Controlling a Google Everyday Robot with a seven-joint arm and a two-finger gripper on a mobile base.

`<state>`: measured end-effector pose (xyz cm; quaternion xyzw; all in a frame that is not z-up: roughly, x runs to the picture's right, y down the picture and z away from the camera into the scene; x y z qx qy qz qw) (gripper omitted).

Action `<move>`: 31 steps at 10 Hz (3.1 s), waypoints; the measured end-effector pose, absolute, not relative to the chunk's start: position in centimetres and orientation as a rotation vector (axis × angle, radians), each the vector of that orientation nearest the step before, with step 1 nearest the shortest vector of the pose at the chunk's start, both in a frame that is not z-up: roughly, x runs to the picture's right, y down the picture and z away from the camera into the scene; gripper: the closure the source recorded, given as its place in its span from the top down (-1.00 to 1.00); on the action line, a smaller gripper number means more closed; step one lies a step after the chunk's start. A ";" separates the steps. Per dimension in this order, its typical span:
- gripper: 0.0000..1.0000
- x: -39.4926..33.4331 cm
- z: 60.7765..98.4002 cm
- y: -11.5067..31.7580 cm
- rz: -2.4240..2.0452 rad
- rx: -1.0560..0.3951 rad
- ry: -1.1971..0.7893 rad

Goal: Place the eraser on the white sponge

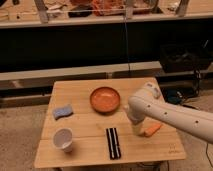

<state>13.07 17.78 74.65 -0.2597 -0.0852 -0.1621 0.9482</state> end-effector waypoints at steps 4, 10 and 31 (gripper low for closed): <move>0.60 10.0 75.7 20.4 -0.424 -0.552 -0.245; 0.60 8.9 76.5 23.3 -0.587 -0.565 -0.331; 0.60 6.4 77.0 29.2 -0.858 -0.672 -0.457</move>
